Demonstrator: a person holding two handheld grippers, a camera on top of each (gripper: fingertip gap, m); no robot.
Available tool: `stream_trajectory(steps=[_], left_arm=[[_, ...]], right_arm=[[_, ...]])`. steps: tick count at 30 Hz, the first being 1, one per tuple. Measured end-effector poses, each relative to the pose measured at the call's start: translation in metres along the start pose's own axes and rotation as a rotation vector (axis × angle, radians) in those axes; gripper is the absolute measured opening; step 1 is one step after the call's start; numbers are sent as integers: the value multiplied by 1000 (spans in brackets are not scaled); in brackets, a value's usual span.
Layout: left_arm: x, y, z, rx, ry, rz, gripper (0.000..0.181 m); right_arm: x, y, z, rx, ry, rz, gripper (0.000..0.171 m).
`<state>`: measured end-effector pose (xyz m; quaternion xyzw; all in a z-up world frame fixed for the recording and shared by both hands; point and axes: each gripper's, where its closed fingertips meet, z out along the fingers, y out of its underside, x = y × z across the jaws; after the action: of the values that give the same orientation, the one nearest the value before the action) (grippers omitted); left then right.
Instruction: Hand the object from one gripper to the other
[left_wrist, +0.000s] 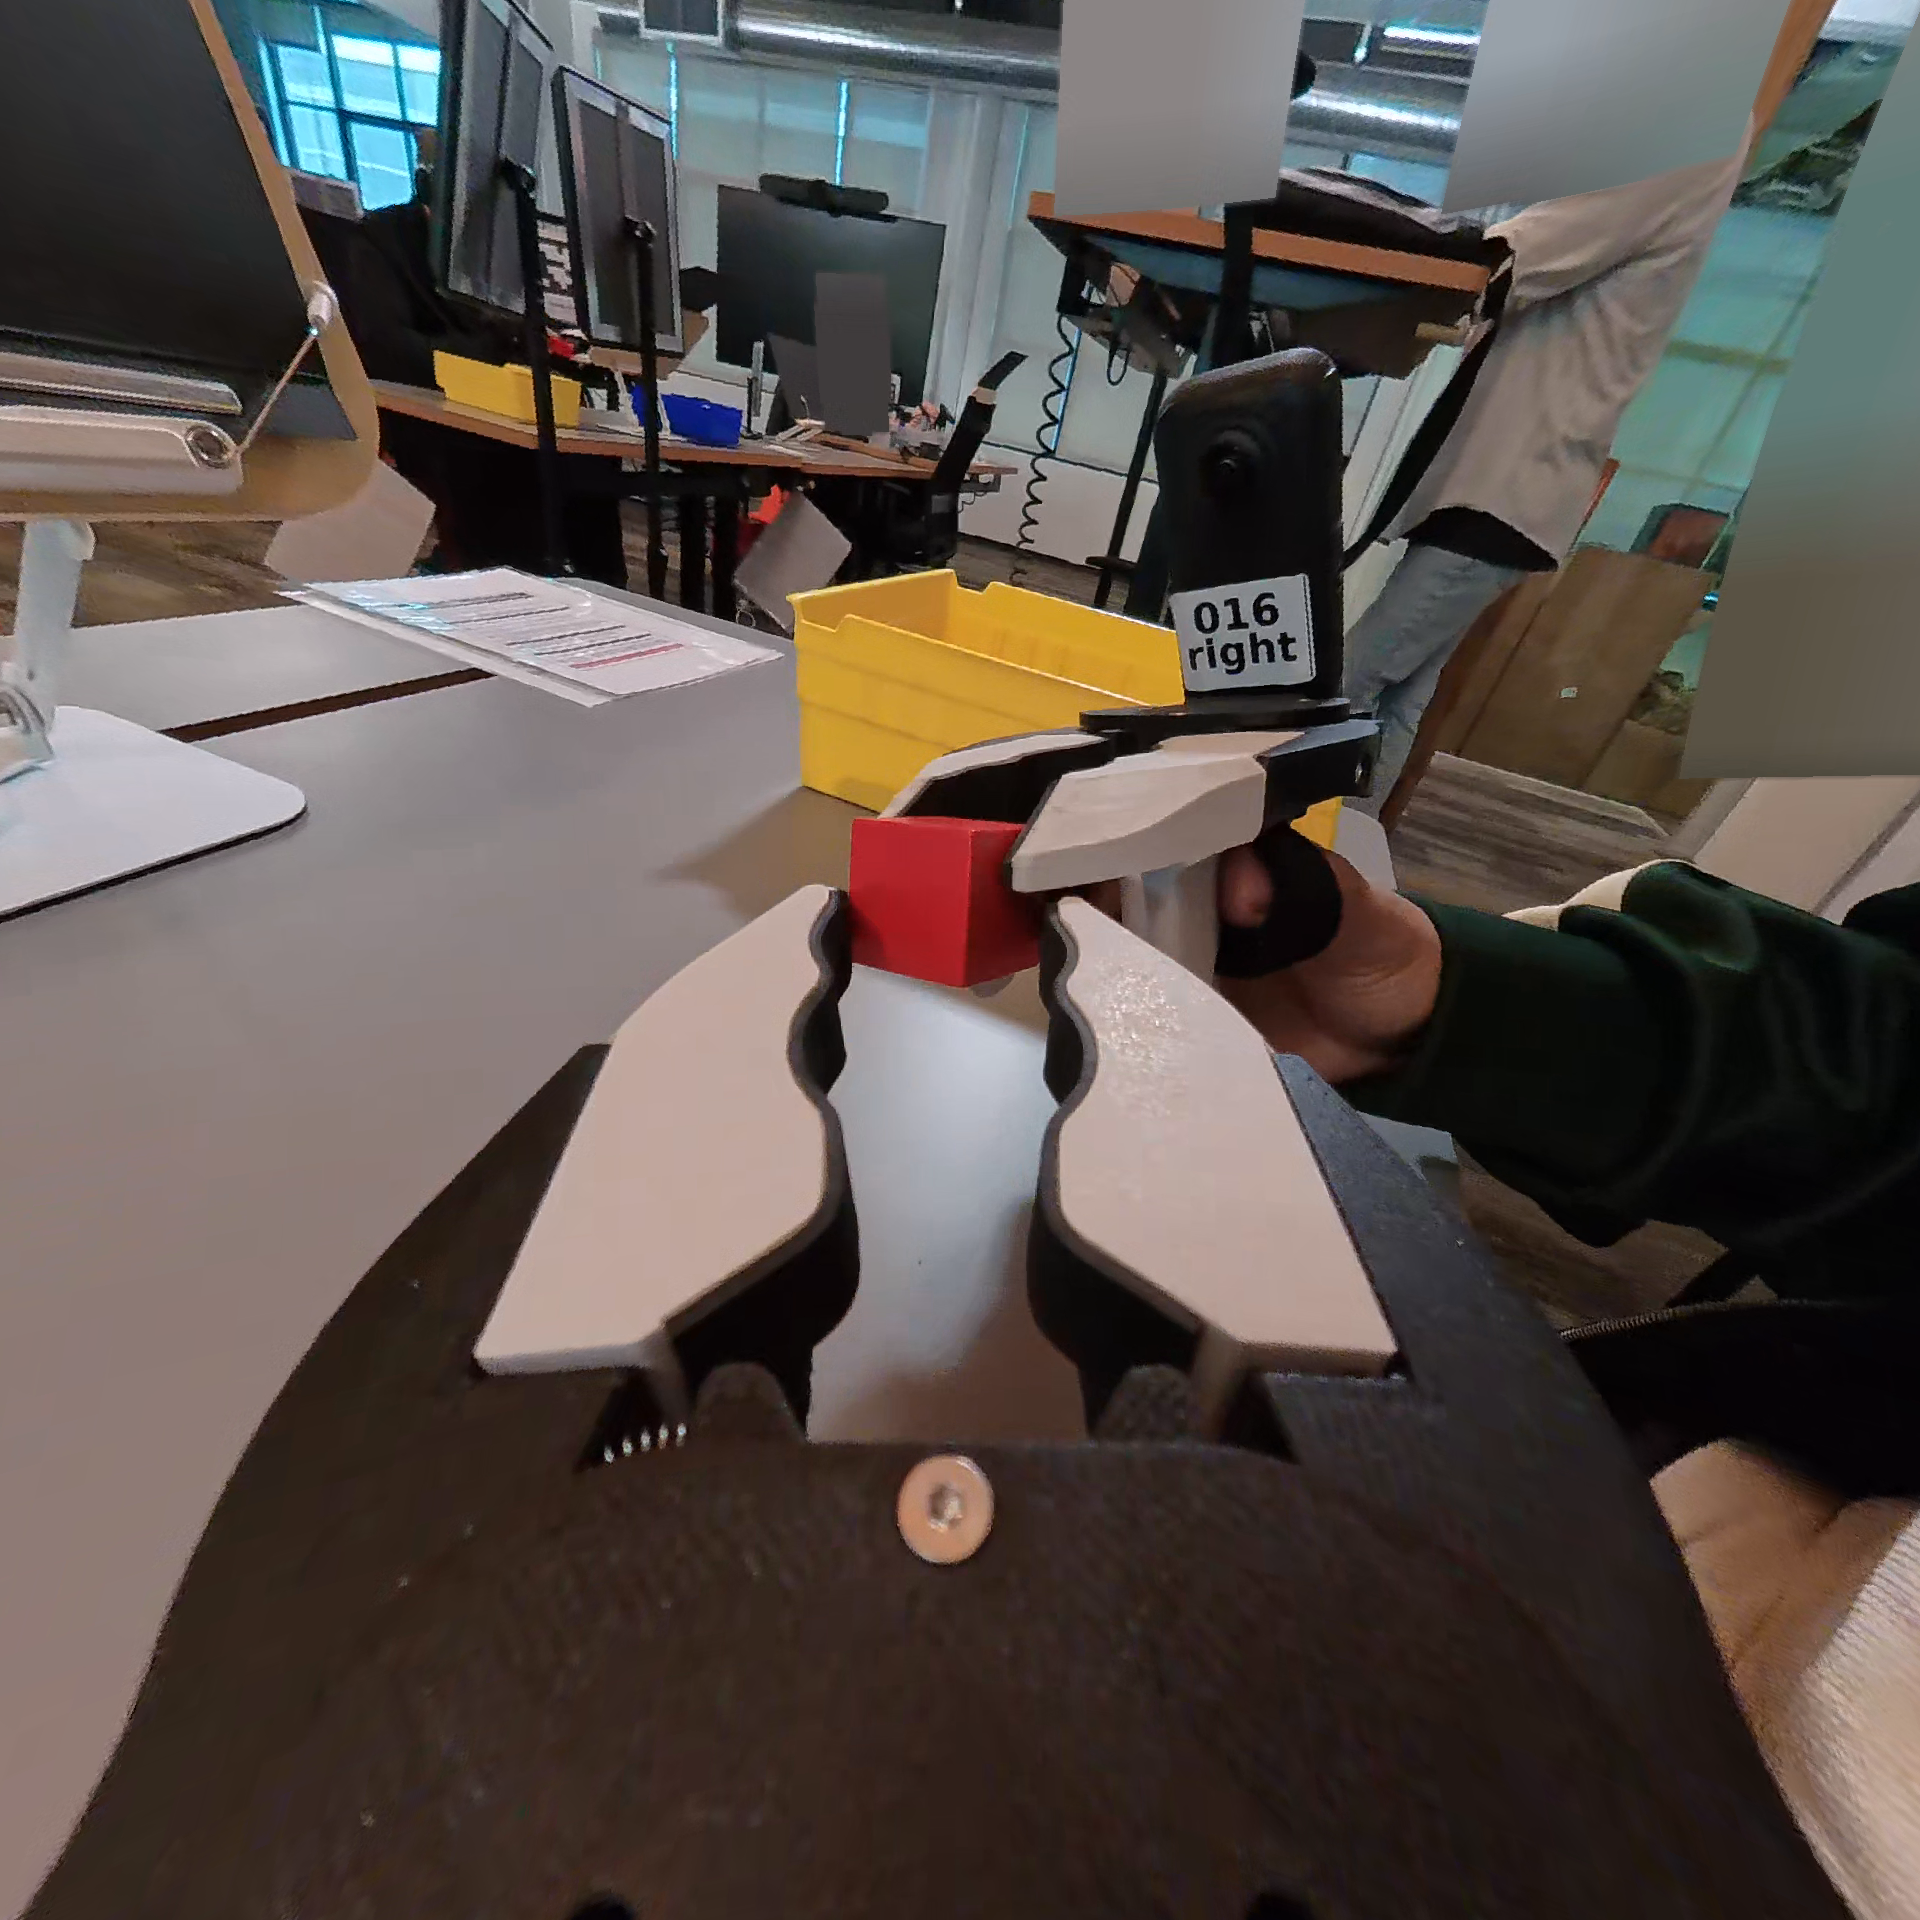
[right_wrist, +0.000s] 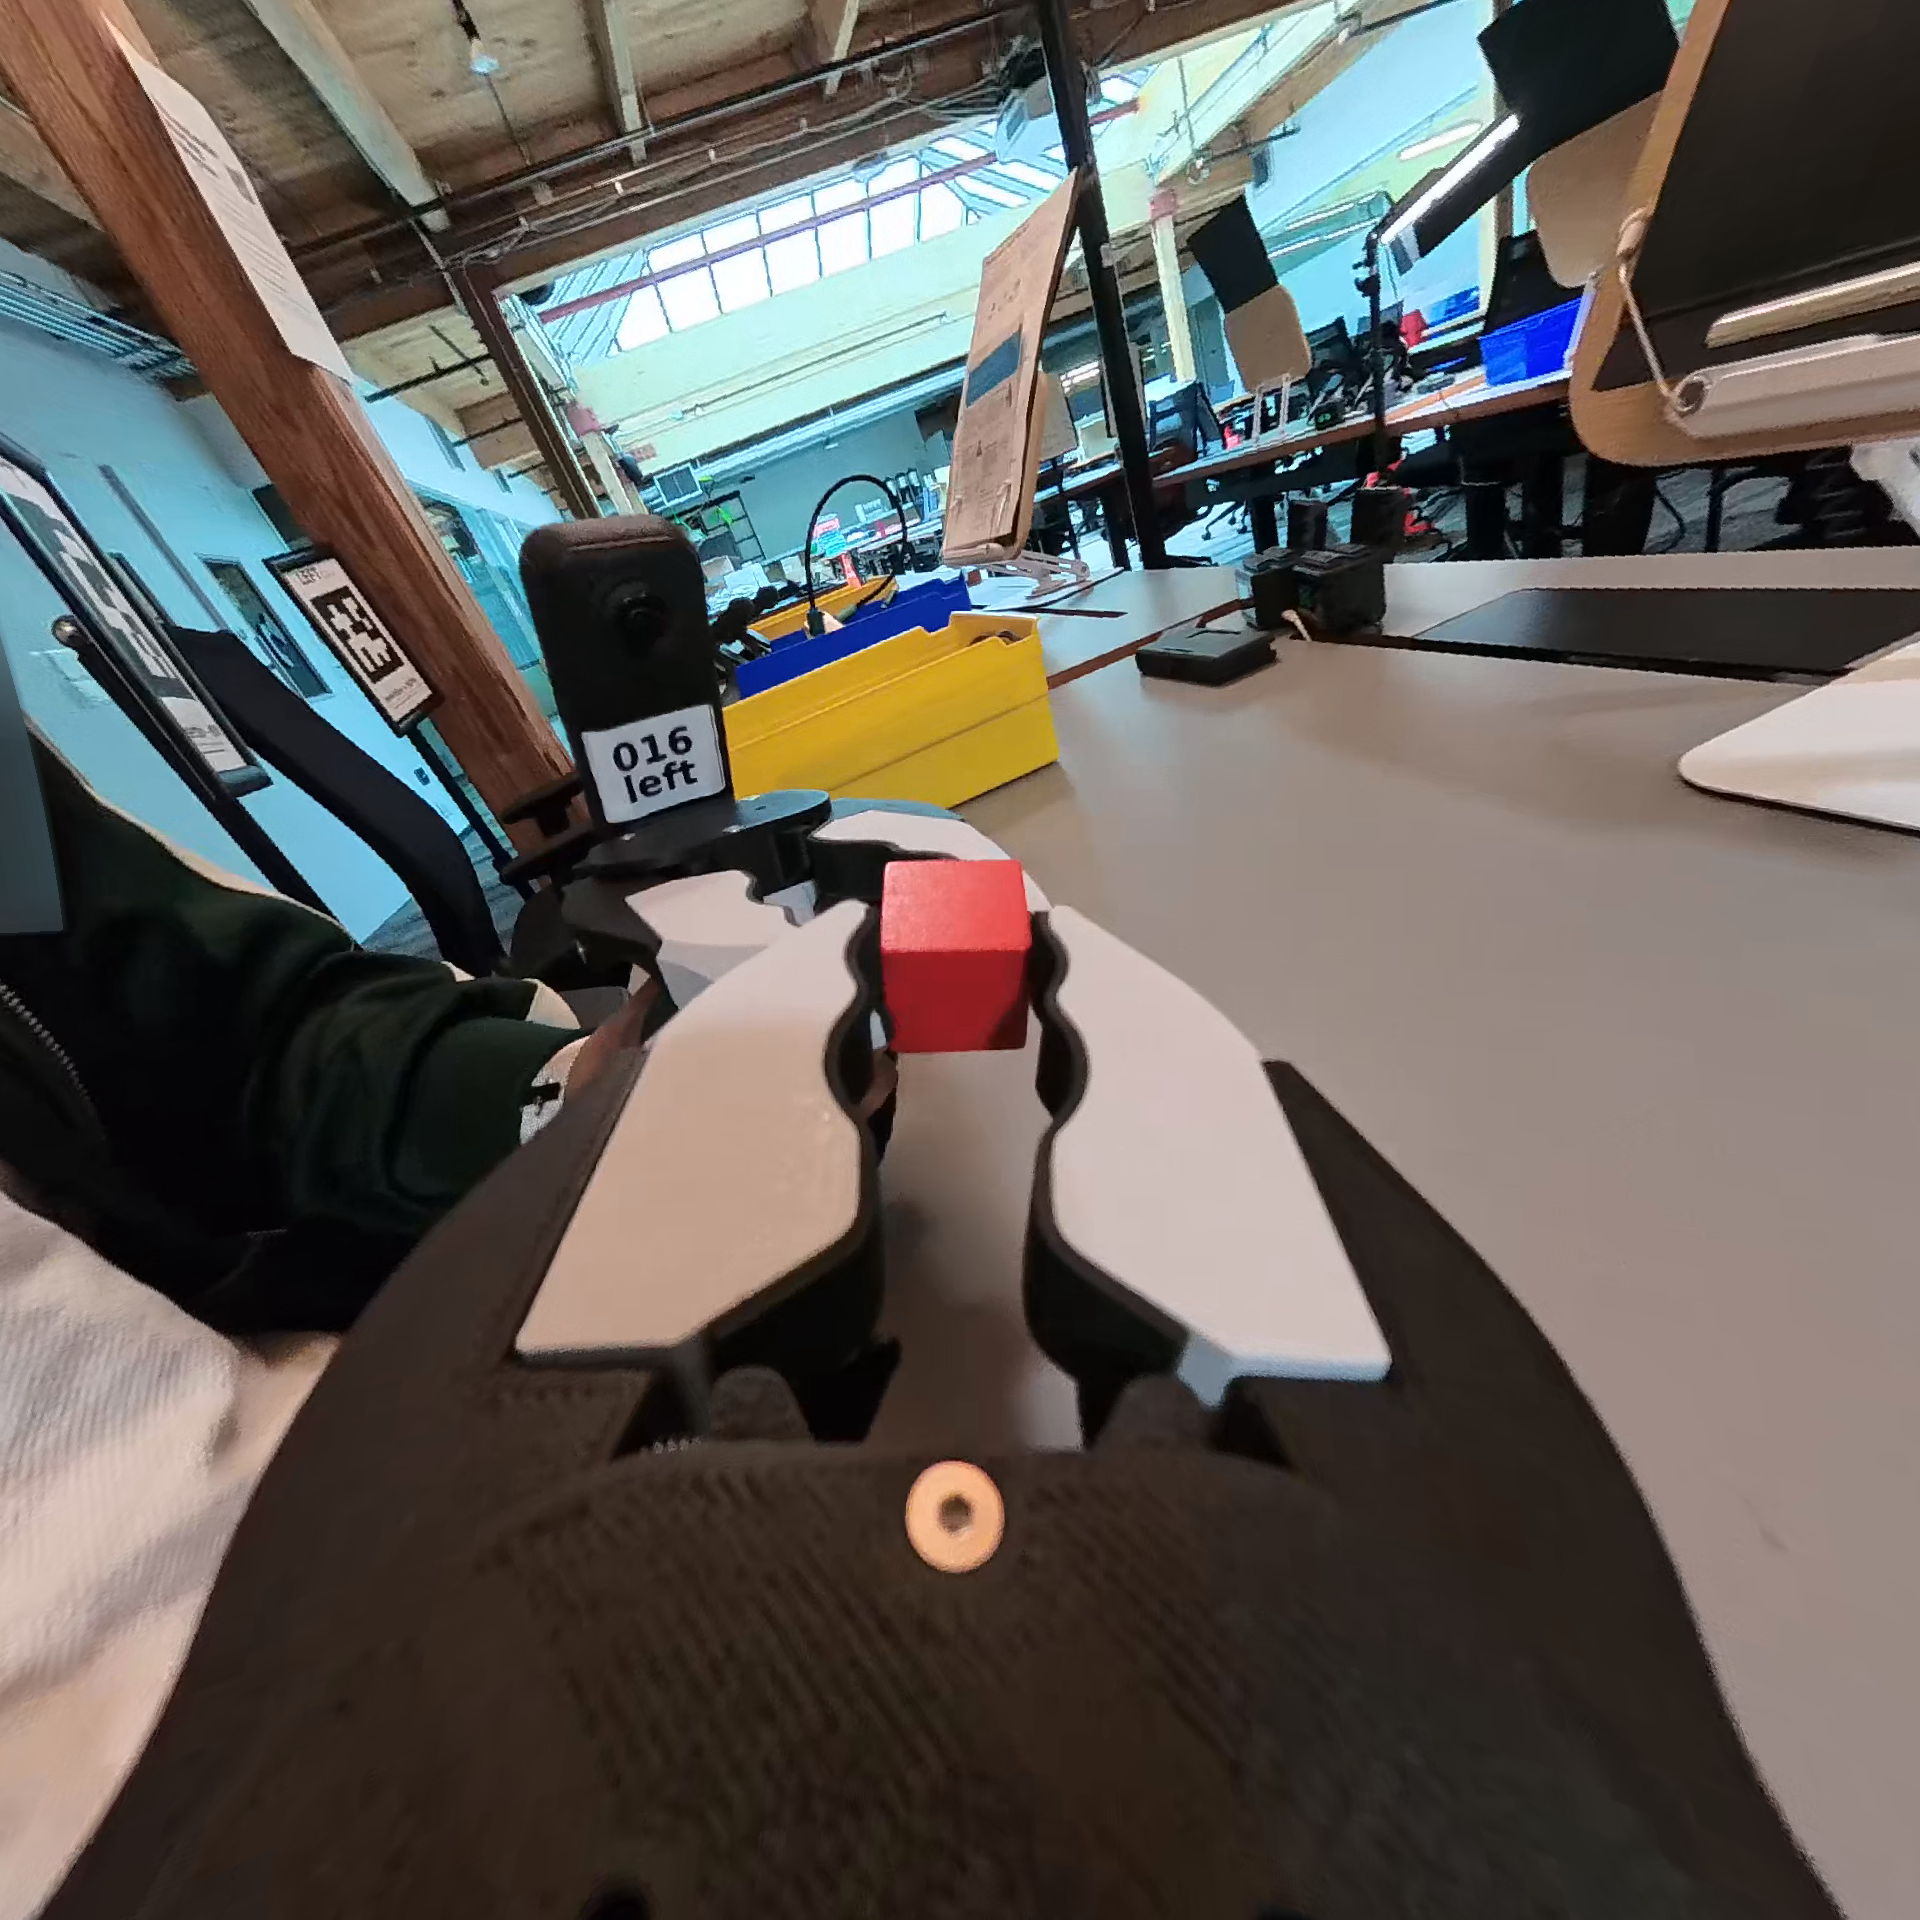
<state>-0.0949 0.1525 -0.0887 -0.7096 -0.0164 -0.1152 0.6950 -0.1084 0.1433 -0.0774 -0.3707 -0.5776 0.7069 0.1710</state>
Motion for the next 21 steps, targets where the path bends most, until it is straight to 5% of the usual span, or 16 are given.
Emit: stream_trajectory(steps=[4,7,13,18,21], left_arm=[[5,-3,0,25,63,-53,34],[5,-4,0,22,112,-103,55],[8,-5,-5,48,288,-349,49],[15,-6,-10,-2,265,-59,39],[19,2,-11,-58,340,-191,42]], right_arm=[[-3,-4,-3,6,-9,-3,28],[-2,-15,-12,63,-40,43,28],[-7,-22,-28,73,-205,222,27],[-13,-18,-26,25,-227,238,27],[-15,-13,-24,-27,-173,110,28]])
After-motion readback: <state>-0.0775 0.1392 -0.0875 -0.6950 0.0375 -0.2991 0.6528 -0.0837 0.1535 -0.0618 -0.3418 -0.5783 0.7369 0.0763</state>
